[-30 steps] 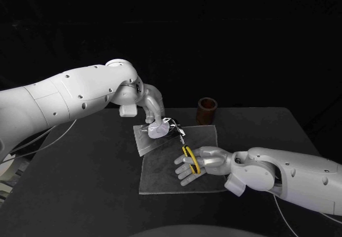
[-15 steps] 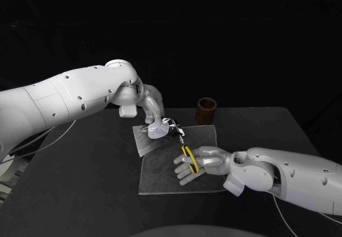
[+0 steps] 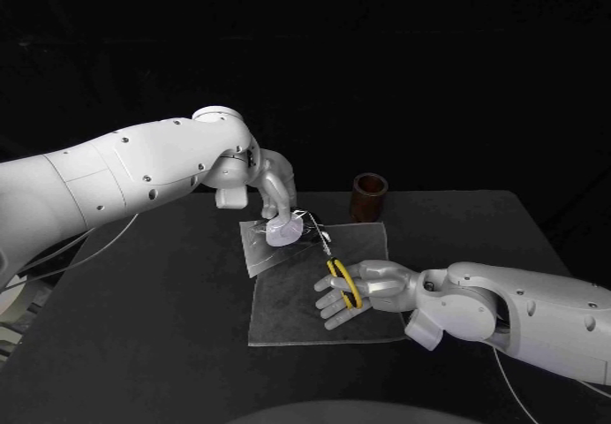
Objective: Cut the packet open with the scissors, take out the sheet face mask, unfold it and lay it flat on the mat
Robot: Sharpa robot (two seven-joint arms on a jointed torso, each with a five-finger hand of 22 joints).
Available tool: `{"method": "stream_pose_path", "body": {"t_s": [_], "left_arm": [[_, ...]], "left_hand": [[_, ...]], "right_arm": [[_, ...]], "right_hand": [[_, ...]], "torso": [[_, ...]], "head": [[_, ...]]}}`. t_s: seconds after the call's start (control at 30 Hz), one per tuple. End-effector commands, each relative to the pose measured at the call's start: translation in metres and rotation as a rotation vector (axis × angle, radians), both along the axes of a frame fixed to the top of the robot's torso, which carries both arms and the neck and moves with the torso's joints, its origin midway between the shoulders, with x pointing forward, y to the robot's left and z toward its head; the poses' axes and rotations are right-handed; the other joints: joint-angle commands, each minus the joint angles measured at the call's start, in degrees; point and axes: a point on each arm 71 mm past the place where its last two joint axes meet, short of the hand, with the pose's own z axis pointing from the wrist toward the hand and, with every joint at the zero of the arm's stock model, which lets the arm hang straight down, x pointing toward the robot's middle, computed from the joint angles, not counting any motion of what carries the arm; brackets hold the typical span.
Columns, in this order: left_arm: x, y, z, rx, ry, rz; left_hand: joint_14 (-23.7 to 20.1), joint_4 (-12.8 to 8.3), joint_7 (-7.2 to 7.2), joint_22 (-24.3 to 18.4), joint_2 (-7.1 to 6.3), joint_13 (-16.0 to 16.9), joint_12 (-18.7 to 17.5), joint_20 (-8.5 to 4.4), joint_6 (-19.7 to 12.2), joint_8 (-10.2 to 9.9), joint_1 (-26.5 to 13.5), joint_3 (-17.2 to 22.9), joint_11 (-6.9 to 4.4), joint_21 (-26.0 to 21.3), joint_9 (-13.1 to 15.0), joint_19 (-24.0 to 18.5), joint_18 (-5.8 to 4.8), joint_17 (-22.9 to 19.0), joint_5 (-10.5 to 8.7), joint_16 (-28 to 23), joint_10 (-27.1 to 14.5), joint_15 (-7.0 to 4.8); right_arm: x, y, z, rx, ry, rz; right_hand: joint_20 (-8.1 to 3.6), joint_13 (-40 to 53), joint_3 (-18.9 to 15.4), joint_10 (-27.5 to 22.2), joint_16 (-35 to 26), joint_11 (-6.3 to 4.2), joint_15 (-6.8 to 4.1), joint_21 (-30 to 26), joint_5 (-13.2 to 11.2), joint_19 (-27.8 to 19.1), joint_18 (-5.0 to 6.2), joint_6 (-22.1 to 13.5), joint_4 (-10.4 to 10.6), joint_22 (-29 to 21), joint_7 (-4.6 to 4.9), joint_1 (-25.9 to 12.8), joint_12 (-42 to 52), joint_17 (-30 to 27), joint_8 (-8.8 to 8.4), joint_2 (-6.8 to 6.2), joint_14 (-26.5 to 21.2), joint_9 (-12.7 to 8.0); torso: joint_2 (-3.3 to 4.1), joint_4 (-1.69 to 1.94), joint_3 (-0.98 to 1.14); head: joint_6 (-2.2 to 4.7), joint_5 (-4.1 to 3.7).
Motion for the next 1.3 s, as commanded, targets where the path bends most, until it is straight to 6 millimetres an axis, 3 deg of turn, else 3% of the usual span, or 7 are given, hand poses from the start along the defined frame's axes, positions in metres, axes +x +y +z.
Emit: {"method": "stream_pose_path", "body": {"t_s": [0.03, 0.67, 0.77, 0.93, 1.03, 1.3], "left_arm": [[0.0, -0.0022, 0.0008, 0.012, -0.037, -0.027], [-0.0066, -0.0087, 0.0006, 0.012, -0.036, -0.059], [-0.0071, -0.0093, 0.0005, 0.012, -0.036, -0.06], [-0.0072, -0.0093, 0.0005, 0.008, -0.034, -0.057], [-0.007, -0.0089, 0.0006, 0.007, -0.034, -0.054], [-0.006, -0.0069, 0.0006, 0.006, -0.035, -0.046]], "left_hand": [[-0.03, 0.05, 0.11, 0.07, 0.38, 2.99, 0.21, -0.1, 0.44, 0.13, 0.01, 0.39, -2.04, 0.38, 0.05, 0.24, 0.89, -0.06, 0.37, 0.27, 5.52, -0.46], [-0.01, -0.01, 0.1, 0.08, 0.38, 3.03, 0.27, -0.12, 0.46, 0.13, 0.0, 0.45, -2.05, 0.44, 0.12, 0.26, 0.89, -0.09, 0.36, 0.31, 5.52, -0.47], [-0.01, -0.01, 0.1, 0.08, 0.38, 3.03, 0.27, -0.12, 0.46, 0.13, 0.0, 0.45, -2.05, 0.44, 0.12, 0.26, 0.89, -0.09, 0.36, 0.31, 5.52, -0.47], [0.0, -0.06, 0.1, 0.09, 0.38, 3.07, 0.33, -0.14, 0.47, 0.13, -0.03, 0.52, -2.05, 0.5, 0.2, 0.26, 0.88, -0.14, 0.35, 0.35, 5.5, -0.48], [0.0, -0.06, 0.1, 0.09, 0.38, 3.07, 0.33, -0.14, 0.47, 0.13, -0.03, 0.52, -2.05, 0.5, 0.2, 0.26, 0.88, -0.14, 0.35, 0.35, 5.5, -0.48], [0.02, -0.07, 0.1, 0.1, 0.38, 3.09, 0.37, -0.15, 0.48, 0.13, -0.06, 0.55, -2.05, 0.52, 0.24, 0.27, 0.88, -0.17, 0.35, 0.37, 5.5, -0.48]], "right_arm": [[-0.0008, 0.002, 0.0037, 0.022, 0.003, 0.02], [0.0052, 0.0035, 0.0076, 0.023, -0.021, -0.005], [0.006, 0.004, 0.0081, 0.022, -0.024, -0.013], [0.0073, 0.0042, 0.0082, 0.018, -0.028, -0.026], [0.0074, 0.0043, 0.0081, 0.017, -0.026, -0.027], [0.0061, 0.0028, 0.0079, 0.013, -0.016, -0.015]], "right_hand": [[-0.08, 0.04, 0.08, -0.16, -0.02, 0.21, 0.67, -0.2, -0.22, -0.31, 0.81, -0.23, 0.32, -0.08, 8.44, -0.32, 0.35, -0.07, 0.28, -0.38, -0.99, 0.06], [-0.09, 0.07, 0.57, -0.15, 0.28, 0.21, 0.67, -0.18, -0.22, -0.79, 0.79, -0.32, 0.7, -0.07, 8.45, -0.49, 0.57, -0.02, 0.69, -0.61, -1.06, 0.14], [-0.03, -0.01, 1.82, -1.3, -0.09, 0.42, 1.11, -0.62, -0.24, -4.15, 0.38, -1.55, 1.17, -0.39, 8.53, -1.16, 0.37, -0.28, 0.9, -2.07, -3.04, 0.1], [0.07, 0.05, 8.29, -4.62, 0.24, 0.87, 1.8, -0.91, -0.17, -10.16, -0.55, -5.37, 1.42, -0.72, 8.46, -4.3, 0.36, -0.49, 2.0, -6.5, -7.8, 0.32], [0.0, 0.08, 10.48, -5.81, 0.65, 1.02, 2.09, -1.01, -0.18, -11.96, -0.74, -6.76, 1.47, -0.82, 8.57, -5.42, 0.52, -0.4, 2.57, -8.09, -9.25, 0.48], [0.03, 0.16, 12.57, -6.74, 1.62, 1.11, 2.25, -1.0, -0.16, -13.58, -0.91, -8.29, 1.52, -0.85, 8.6, -6.78, 1.3, -0.17, 3.34, -9.8, -11.22, 0.63]], "torso": [[-0.01, -0.05, 0.03], [0.01, 0.06, -0.01], [-0.02, 0.0, -0.04], [0.02, 0.02, -0.04], [0.02, 0.04, -0.04], [0.01, 0.01, -0.04]], "head": [[-0.11, -0.02], [0.09, -0.47], [0.16, -0.51], [0.27, -0.67], [0.19, -0.67], [0.22, -0.58]]}}
